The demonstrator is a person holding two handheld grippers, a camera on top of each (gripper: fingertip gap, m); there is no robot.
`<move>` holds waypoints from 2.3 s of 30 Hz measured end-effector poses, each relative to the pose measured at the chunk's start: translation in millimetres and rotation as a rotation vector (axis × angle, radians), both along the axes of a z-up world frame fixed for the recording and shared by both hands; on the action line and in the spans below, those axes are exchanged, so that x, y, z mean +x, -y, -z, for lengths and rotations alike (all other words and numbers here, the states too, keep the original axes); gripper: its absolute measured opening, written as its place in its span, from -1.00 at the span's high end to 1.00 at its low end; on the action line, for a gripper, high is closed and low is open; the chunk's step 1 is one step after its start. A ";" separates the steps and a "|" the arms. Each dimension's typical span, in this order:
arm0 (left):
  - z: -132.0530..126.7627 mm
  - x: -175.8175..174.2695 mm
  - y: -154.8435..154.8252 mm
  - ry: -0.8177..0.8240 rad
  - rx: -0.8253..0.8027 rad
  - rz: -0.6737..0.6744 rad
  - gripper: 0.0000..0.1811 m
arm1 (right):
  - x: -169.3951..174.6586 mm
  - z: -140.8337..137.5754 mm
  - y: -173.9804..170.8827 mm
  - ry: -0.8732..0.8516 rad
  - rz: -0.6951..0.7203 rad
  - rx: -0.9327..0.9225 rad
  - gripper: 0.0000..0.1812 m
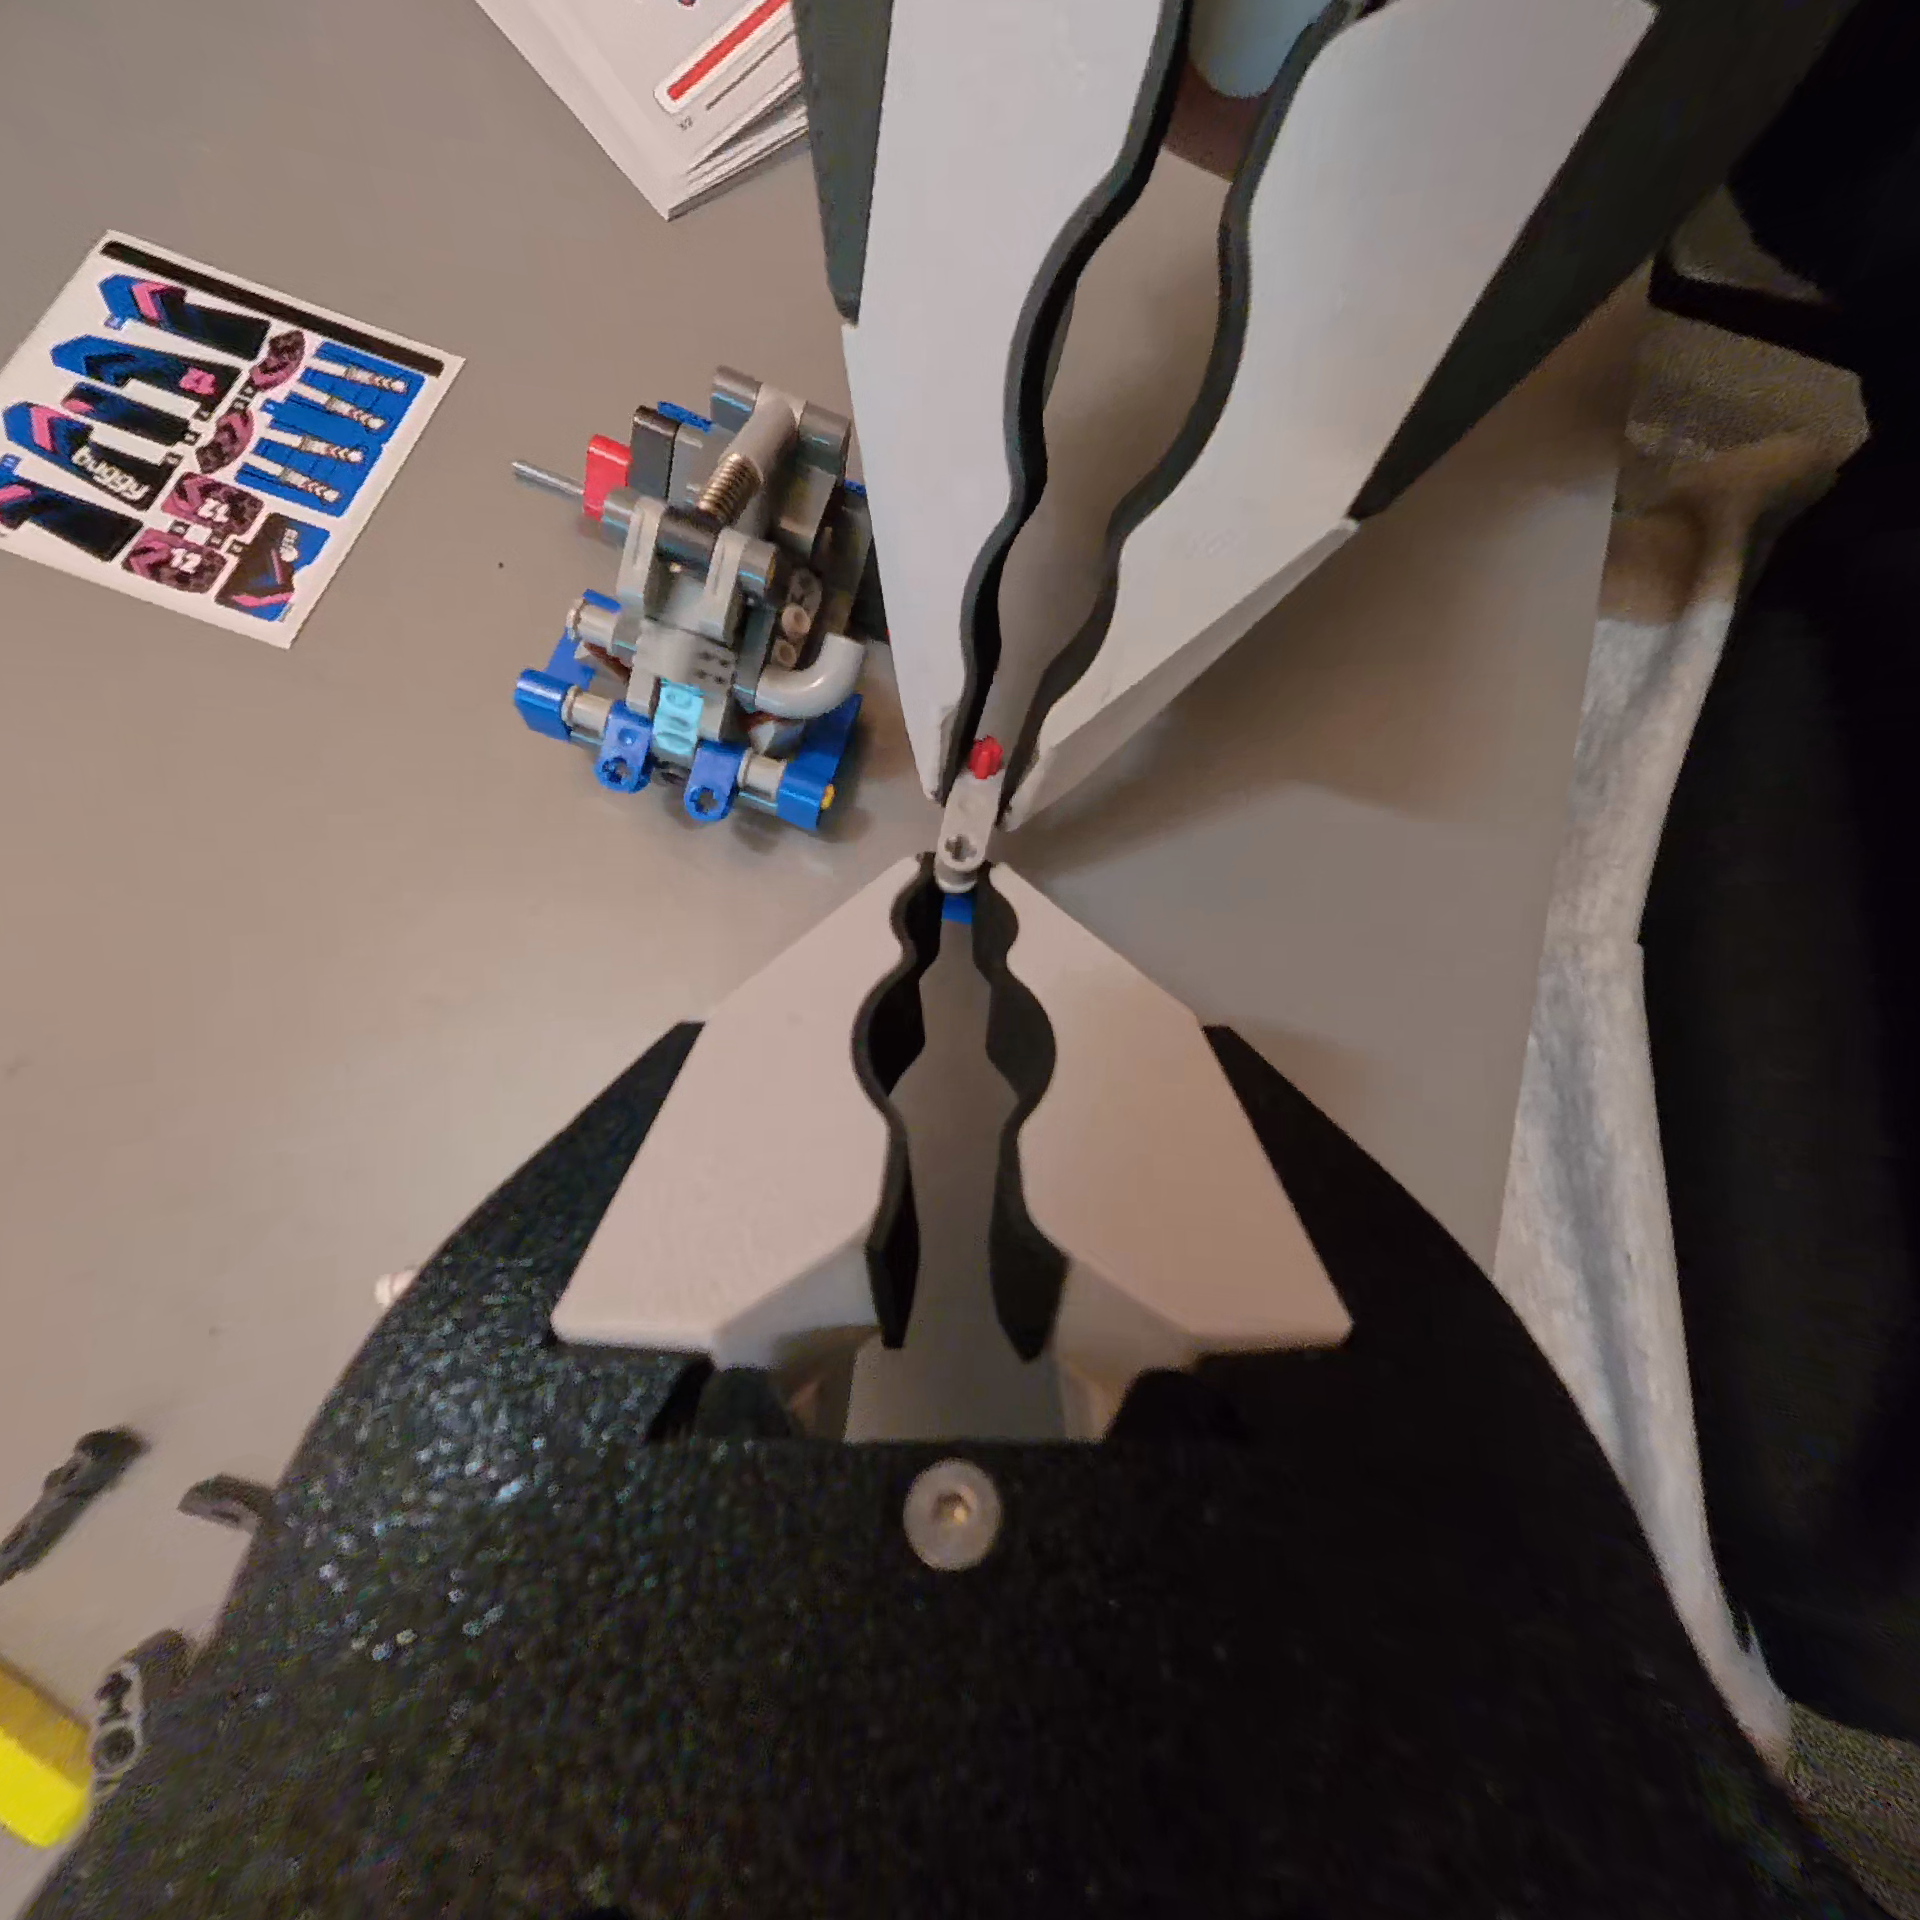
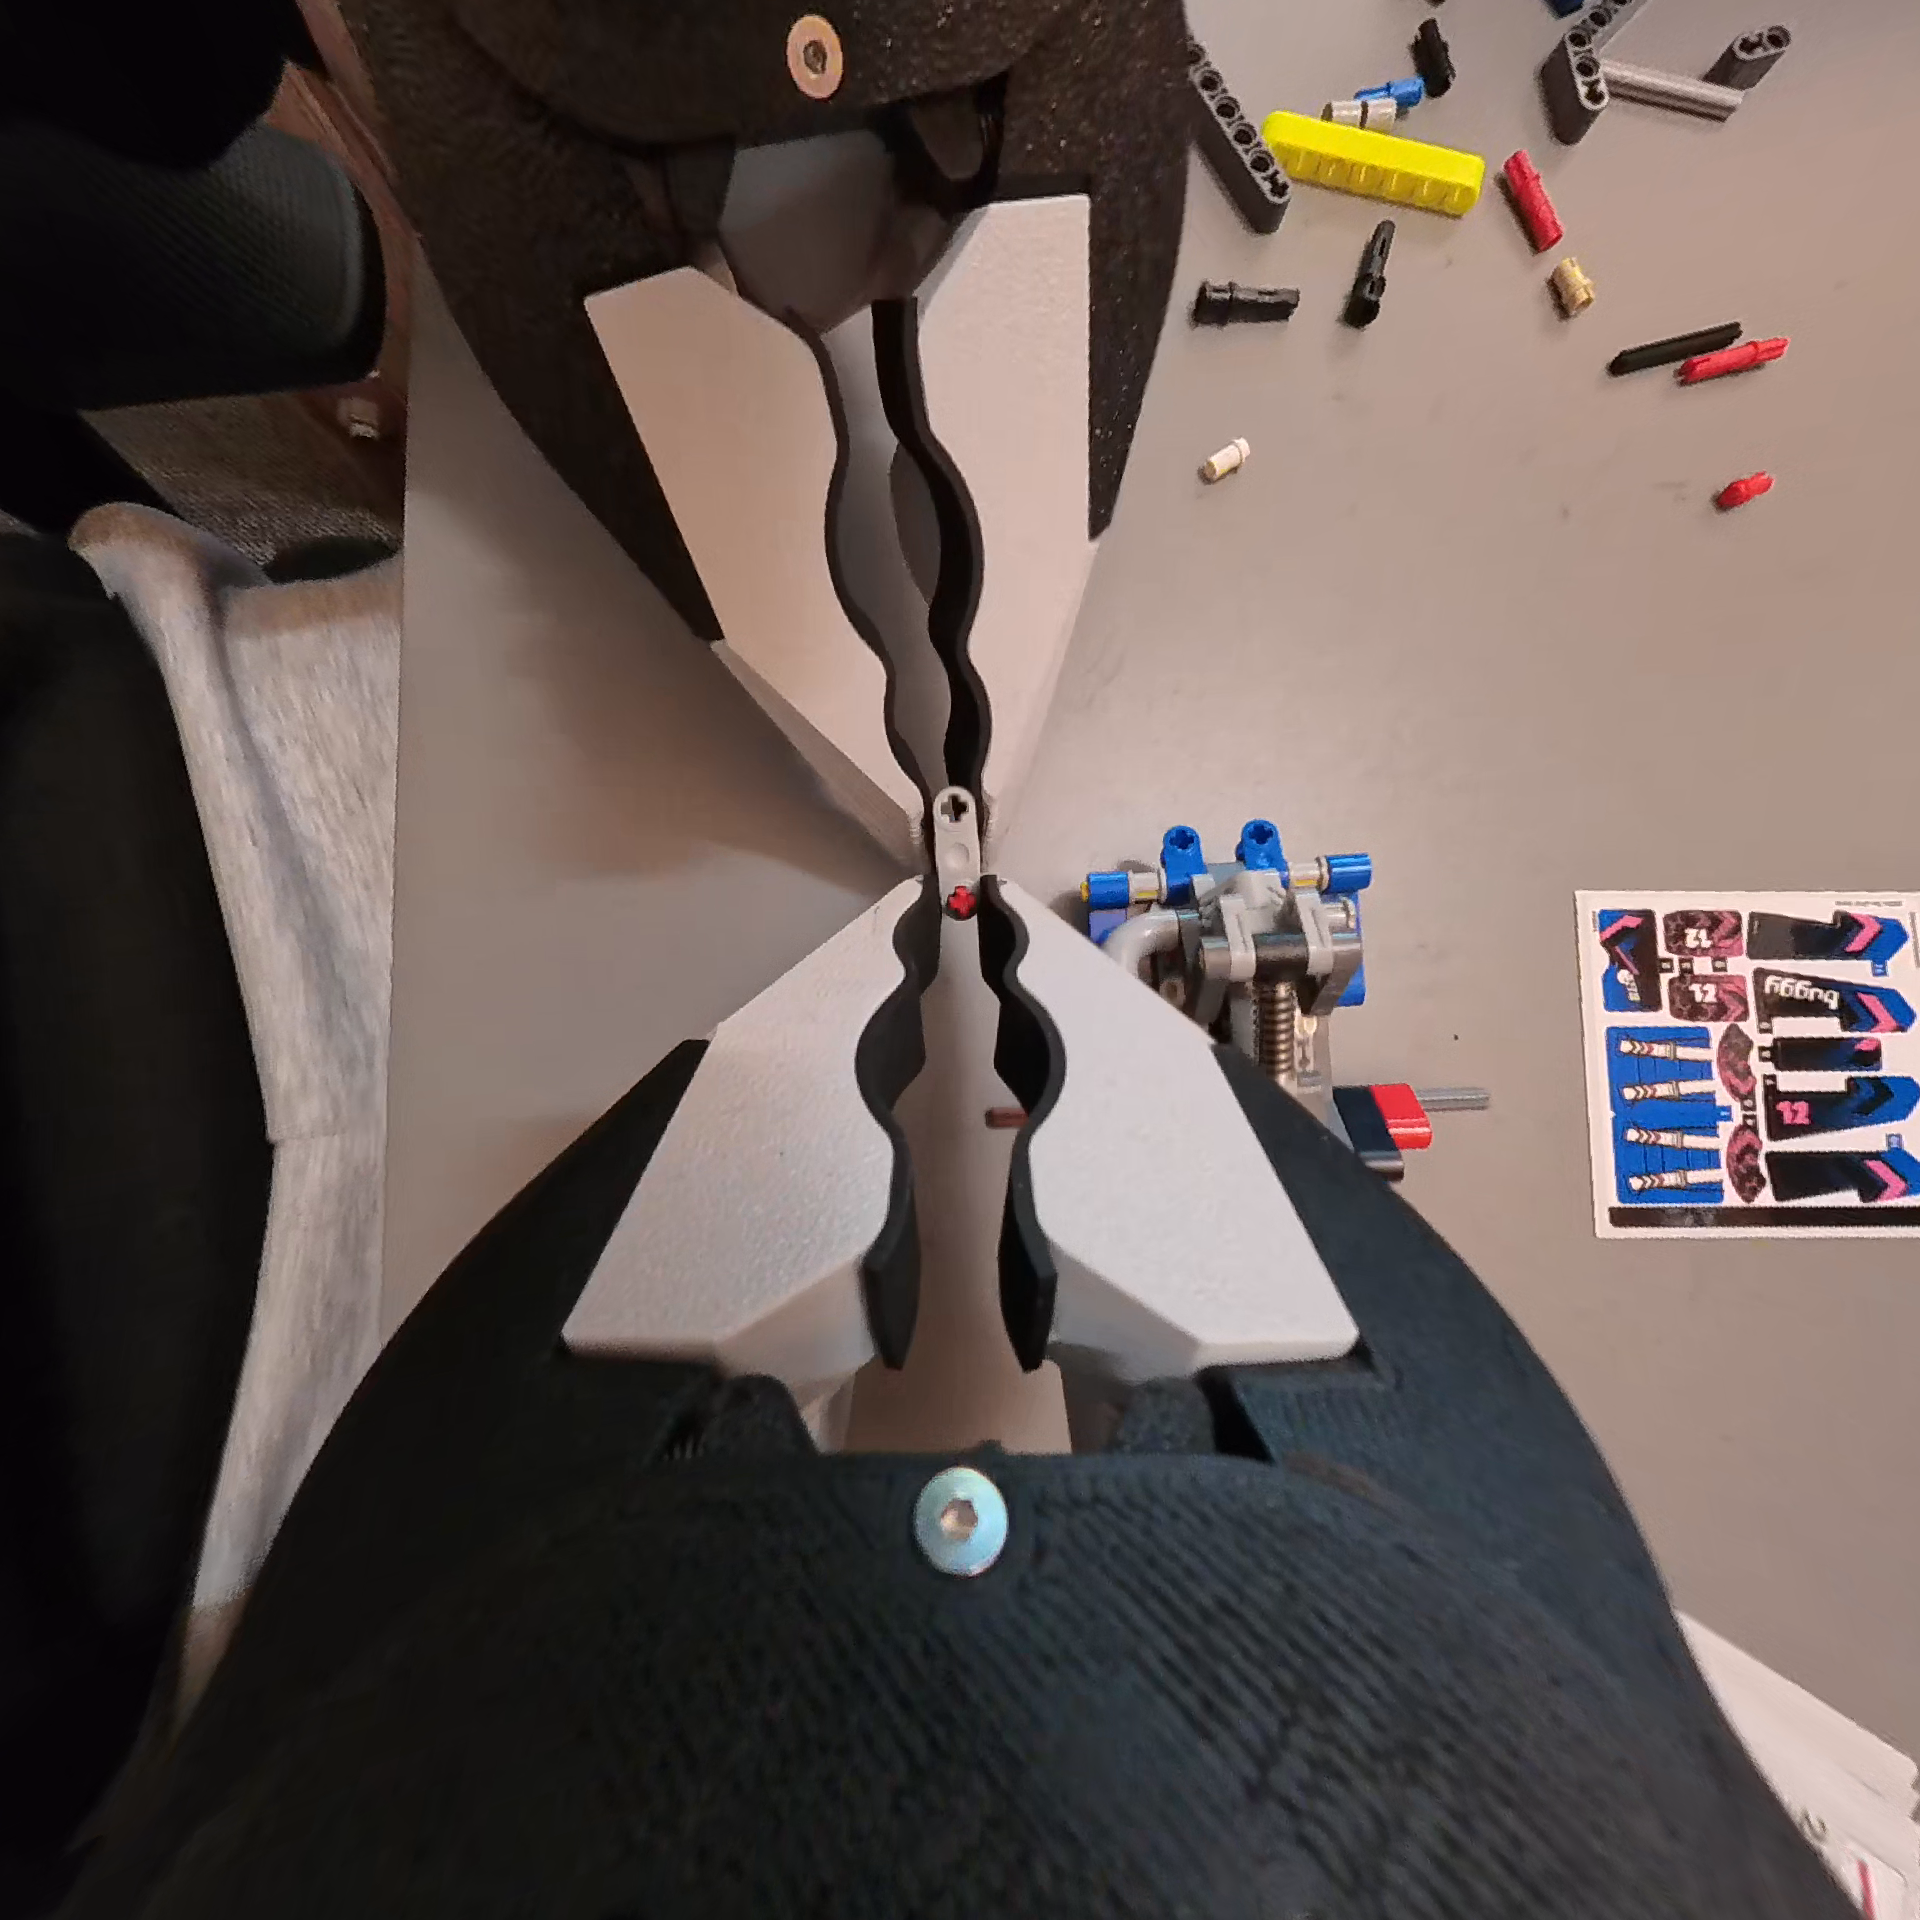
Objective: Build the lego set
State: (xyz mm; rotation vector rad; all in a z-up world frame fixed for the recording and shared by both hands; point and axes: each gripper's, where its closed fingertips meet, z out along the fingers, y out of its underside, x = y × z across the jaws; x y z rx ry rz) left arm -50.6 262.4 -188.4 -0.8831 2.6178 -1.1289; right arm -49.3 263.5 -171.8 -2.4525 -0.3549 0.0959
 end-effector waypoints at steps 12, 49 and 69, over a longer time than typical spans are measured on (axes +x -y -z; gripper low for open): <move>-0.8 1.2 -5.2 0.037 -0.028 -0.007 0.94 | -3.2 -1.0 -9.2 -0.016 -0.007 0.013 0.93; 2.4 4.5 5.3 -0.110 0.195 0.092 0.89 | 7.8 15.4 8.8 -0.215 0.194 0.227 0.93; -35.7 -8.8 38.8 -0.021 0.098 0.213 0.96 | -12.9 -14.1 29.3 -0.132 0.081 0.437 0.94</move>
